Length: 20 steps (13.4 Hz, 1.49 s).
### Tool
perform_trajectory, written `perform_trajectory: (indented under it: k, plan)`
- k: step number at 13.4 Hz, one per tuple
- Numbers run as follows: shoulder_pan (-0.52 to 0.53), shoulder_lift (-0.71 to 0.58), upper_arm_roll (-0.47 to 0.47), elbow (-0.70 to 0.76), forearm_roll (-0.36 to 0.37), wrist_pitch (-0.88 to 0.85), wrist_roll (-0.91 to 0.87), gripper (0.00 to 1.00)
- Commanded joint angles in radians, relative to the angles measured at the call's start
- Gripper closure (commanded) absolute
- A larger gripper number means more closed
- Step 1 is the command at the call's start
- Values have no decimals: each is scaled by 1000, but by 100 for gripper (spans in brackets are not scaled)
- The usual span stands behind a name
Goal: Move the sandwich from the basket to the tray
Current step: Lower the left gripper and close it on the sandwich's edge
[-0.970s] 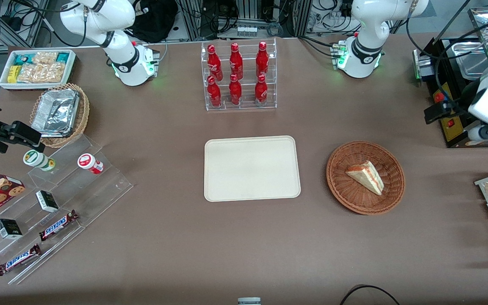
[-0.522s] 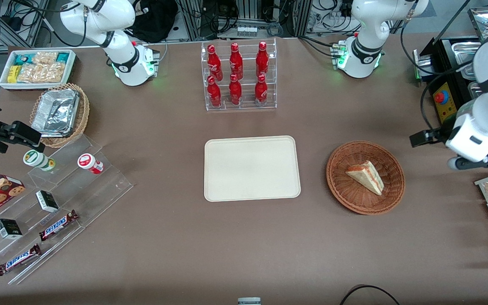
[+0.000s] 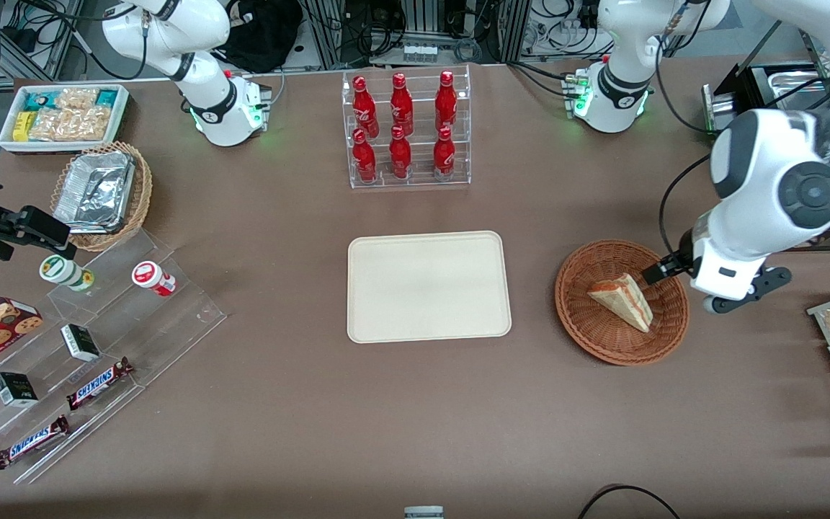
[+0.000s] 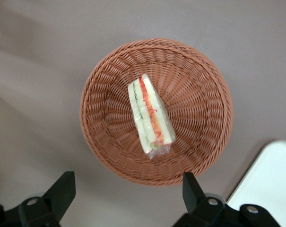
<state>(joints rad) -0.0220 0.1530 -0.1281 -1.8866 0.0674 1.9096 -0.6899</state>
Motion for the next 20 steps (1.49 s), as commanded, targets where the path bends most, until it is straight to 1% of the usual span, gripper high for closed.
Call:
perform_trajectory:
  k: [1,4,6,9,13,18,19,20]
  plan:
    - [-1,-6,2,-86,15,119,-188,0]
    - [-1,5,2,-184,8,274,-311,0]
    - [-3,36,2,-201,6,328,-370,0]
    - [-4,51,2,-226,0,357,-376,0]
    - [-7,88,2,-293,-1,500,-411,0]
    - [-9,135,2,-307,-1,549,-415,0]
    - [-9,141,2,-307,-1,549,-415,6]
    - [-9,145,2,-307,-1,548,-428,36]
